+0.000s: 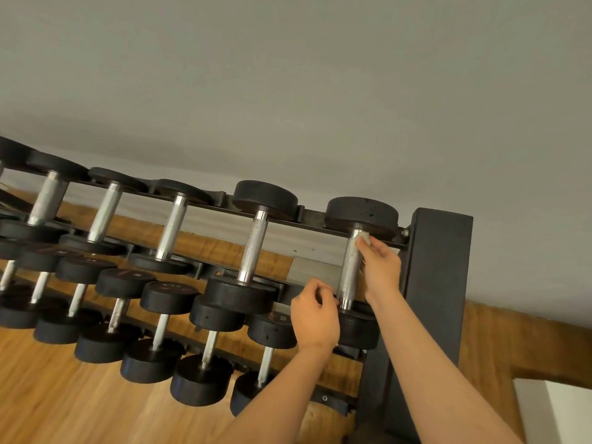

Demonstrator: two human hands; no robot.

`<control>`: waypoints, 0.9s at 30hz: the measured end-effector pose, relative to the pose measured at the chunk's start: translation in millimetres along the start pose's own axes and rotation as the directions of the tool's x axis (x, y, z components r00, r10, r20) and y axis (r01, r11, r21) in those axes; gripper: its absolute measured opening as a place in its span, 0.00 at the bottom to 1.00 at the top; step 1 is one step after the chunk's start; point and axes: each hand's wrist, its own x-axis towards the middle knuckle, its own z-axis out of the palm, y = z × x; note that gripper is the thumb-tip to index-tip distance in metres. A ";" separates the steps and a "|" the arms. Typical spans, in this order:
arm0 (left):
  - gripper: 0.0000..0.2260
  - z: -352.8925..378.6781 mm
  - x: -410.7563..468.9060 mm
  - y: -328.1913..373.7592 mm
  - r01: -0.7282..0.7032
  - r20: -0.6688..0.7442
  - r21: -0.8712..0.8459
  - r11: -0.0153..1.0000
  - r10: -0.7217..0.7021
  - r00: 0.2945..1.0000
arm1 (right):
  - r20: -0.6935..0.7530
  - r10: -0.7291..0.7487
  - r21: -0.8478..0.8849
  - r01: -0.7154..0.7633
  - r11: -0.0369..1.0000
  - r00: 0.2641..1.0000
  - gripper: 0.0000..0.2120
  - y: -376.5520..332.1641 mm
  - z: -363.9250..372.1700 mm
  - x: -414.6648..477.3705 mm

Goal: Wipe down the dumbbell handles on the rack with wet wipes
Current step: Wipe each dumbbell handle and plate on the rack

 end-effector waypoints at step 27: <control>0.10 2.2 1.7 -4.8 -0.013 0.000 -0.005 1.000 0.013 1.000 | 0.134 0.006 -0.194 0.021 0.981 0.991 0.07 2.3 -11.4 -2.9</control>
